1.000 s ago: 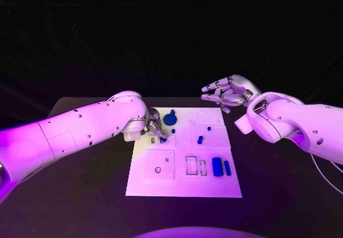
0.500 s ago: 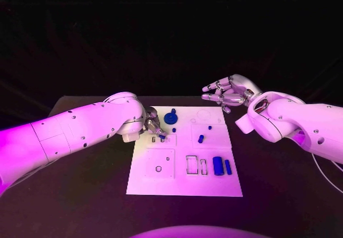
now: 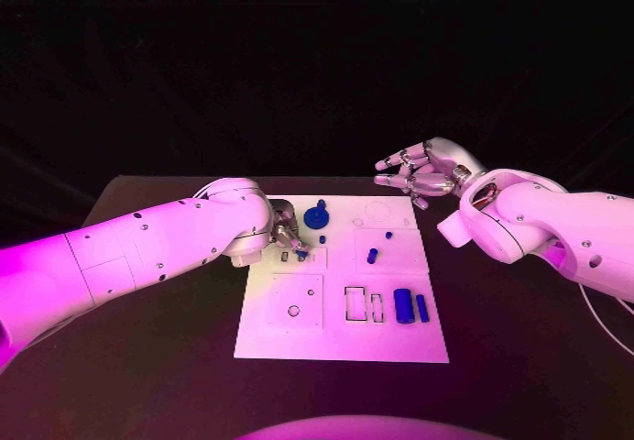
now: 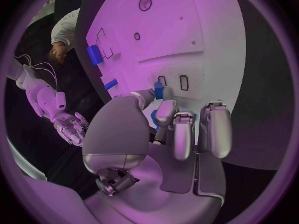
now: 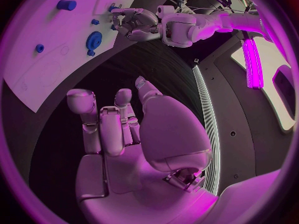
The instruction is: Assemble the parts on the task board
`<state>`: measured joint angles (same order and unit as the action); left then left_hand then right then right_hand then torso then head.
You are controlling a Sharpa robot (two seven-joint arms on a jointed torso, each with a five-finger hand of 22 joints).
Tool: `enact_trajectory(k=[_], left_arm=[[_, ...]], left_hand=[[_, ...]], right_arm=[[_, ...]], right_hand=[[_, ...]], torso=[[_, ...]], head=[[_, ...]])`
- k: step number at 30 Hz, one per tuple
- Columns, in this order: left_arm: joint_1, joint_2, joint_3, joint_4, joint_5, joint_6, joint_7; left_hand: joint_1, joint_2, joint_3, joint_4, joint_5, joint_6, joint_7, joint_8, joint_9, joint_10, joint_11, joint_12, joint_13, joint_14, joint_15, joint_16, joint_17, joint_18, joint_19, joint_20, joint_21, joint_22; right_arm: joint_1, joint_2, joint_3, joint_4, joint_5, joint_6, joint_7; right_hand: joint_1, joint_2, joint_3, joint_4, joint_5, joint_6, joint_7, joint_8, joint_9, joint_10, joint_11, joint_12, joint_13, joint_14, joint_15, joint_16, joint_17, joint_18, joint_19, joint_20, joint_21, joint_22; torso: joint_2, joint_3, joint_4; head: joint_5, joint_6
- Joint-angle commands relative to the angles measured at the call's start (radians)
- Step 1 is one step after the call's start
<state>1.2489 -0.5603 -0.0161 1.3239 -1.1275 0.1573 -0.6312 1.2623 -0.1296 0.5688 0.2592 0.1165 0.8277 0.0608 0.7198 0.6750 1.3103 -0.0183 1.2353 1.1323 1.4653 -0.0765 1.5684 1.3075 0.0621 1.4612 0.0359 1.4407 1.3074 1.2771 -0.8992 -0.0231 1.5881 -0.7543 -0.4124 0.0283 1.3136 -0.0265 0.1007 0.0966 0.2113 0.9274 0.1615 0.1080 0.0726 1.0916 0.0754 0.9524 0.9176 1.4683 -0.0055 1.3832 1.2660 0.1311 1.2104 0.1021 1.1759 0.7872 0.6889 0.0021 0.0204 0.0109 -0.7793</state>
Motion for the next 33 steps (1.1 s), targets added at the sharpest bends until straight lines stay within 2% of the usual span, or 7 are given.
enact_trajectory(k=[1,14,21,33], left_arm=[[-0.005,-0.001,-0.001,0.005,-0.050,0.013,0.008],[-0.009,-0.020,-0.001,0.027,-0.052,0.103,-0.007],[-0.010,-0.026,-0.001,0.031,-0.047,0.104,-0.022],[-0.010,-0.016,-0.002,0.022,-0.020,0.100,-0.025]], left_hand=[[-0.008,0.005,0.167,-0.162,0.004,0.006,-0.005,0.004,-0.002,0.006,0.002,-0.002,-0.001,0.105,0.003,0.002,0.263,-0.019,0.014,0.002,0.003,0.105],[-0.014,0.000,0.173,-0.168,0.005,0.006,-0.005,0.004,0.001,-0.001,0.001,-0.012,-0.013,0.105,0.002,0.002,0.263,-0.016,0.008,0.002,-0.006,0.095],[-0.016,-0.001,0.175,-0.169,0.005,0.006,-0.005,0.005,0.002,-0.004,0.001,-0.017,-0.019,0.105,0.002,0.002,0.263,-0.016,0.008,0.002,-0.005,0.096],[-0.044,0.005,0.184,-0.166,0.007,0.012,-0.007,0.009,0.008,0.001,0.000,-0.017,-0.019,0.105,0.002,0.002,0.263,-0.017,0.010,0.001,-0.003,0.100]], right_arm=[[-0.001,0.001,0.000,0.001,-0.023,0.012,-0.004],[-0.001,0.002,0.000,-0.006,-0.016,0.015,-0.004],[-0.001,0.002,0.000,-0.007,-0.014,0.015,-0.005],[-0.002,0.005,-0.001,-0.007,-0.014,0.014,-0.006]], right_hand=[[0.005,0.008,-0.006,0.000,0.003,-0.005,0.001,0.006,-0.001,-0.006,-0.001,-0.002,0.001,0.023,0.001,-0.003,0.001,0.012,-0.007,-0.002,-0.006,0.001],[0.004,0.010,-0.007,0.002,0.004,-0.004,0.001,0.007,-0.001,-0.007,-0.001,-0.002,0.000,0.023,0.001,-0.003,0.001,0.013,-0.008,-0.002,-0.007,-0.002],[0.001,0.012,-0.012,0.007,0.005,-0.004,0.001,0.008,-0.001,-0.006,-0.001,0.000,-0.001,0.023,0.002,-0.004,0.001,0.013,-0.008,-0.002,-0.009,-0.004],[-0.003,0.015,-0.018,0.014,0.008,-0.004,0.001,0.009,-0.001,-0.009,0.000,-0.001,-0.005,0.022,0.002,-0.006,-0.002,0.013,-0.010,-0.002,-0.013,-0.009]], torso=[[0.000,0.0005,0.0003],[0.001,-0.0003,0.0003],[0.001,0.0002,0.0016],[0.001,0.0011,-0.0007]], head=[[0.001,0.000],[0.002,0.001],[0.000,-0.002],[0.002,-0.005]])
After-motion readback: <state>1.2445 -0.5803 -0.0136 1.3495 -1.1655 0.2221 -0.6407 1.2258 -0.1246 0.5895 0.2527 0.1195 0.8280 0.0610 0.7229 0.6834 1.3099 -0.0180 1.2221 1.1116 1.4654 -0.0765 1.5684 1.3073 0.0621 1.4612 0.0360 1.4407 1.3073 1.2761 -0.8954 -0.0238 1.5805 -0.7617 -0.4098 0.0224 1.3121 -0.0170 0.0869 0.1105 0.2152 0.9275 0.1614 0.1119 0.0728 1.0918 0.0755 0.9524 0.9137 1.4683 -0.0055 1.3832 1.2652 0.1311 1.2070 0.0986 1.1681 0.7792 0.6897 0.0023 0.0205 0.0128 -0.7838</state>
